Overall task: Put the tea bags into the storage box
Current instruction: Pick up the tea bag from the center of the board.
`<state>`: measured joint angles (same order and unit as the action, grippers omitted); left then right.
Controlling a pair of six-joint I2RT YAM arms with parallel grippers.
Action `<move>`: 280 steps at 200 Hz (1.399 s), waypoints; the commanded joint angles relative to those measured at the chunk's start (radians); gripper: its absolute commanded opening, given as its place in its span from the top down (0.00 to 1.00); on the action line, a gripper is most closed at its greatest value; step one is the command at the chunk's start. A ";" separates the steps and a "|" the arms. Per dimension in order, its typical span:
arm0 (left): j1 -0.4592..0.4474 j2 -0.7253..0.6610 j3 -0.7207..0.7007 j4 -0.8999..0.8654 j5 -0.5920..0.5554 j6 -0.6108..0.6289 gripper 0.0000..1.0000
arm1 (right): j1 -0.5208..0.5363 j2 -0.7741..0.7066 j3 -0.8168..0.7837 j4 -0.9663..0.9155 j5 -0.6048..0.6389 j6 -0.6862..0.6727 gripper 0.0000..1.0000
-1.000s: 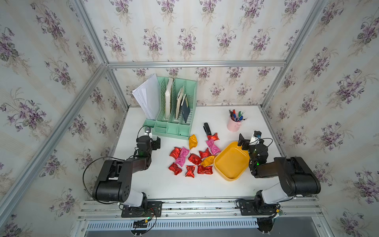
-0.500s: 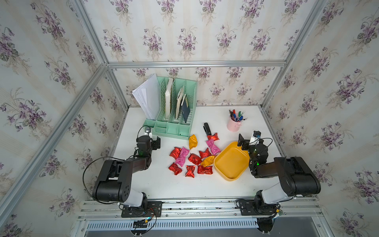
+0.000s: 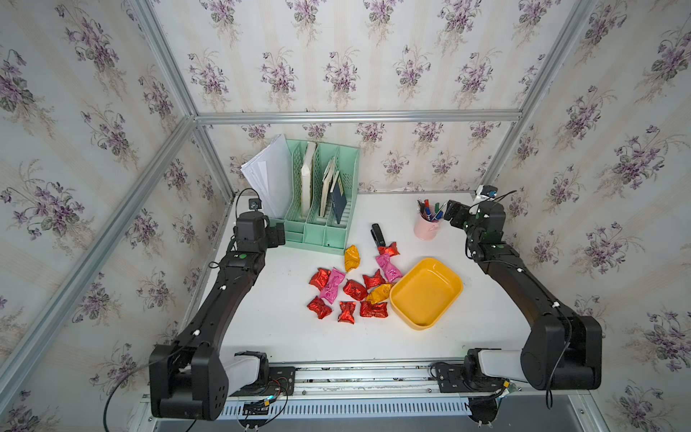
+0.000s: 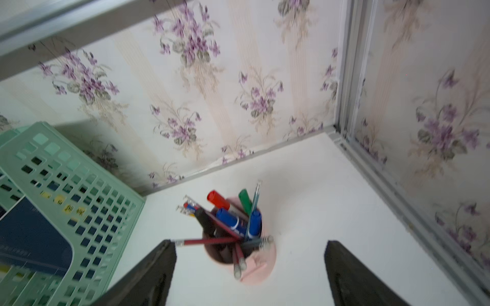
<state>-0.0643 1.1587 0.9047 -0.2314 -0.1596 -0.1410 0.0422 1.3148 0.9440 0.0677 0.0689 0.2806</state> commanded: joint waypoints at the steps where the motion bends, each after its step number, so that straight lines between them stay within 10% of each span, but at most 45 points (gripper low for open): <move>1: -0.038 -0.126 -0.045 -0.246 0.005 -0.144 0.01 | 0.031 -0.076 0.005 -0.285 -0.061 0.060 0.10; 65: -0.080 -0.482 -0.224 -0.512 0.155 -0.378 0.01 | 0.298 -0.163 -0.031 -0.487 -0.105 0.223 0.17; 114: -0.084 -0.444 -0.320 -0.428 0.274 -0.468 0.01 | 0.482 0.062 0.050 -0.445 -0.102 0.364 0.29; 207: -0.201 -0.299 -0.317 -0.340 0.240 -0.568 0.01 | 0.441 0.391 0.220 -0.448 -0.045 0.832 0.41; 280: -0.329 -0.202 -0.250 -0.379 0.158 -0.602 0.01 | 0.386 0.528 0.269 -0.355 -0.205 0.915 0.26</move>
<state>-0.3843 0.9226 0.6140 -0.5816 0.0319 -0.7574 0.4267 1.8175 1.2240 -0.2962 -0.0917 1.1275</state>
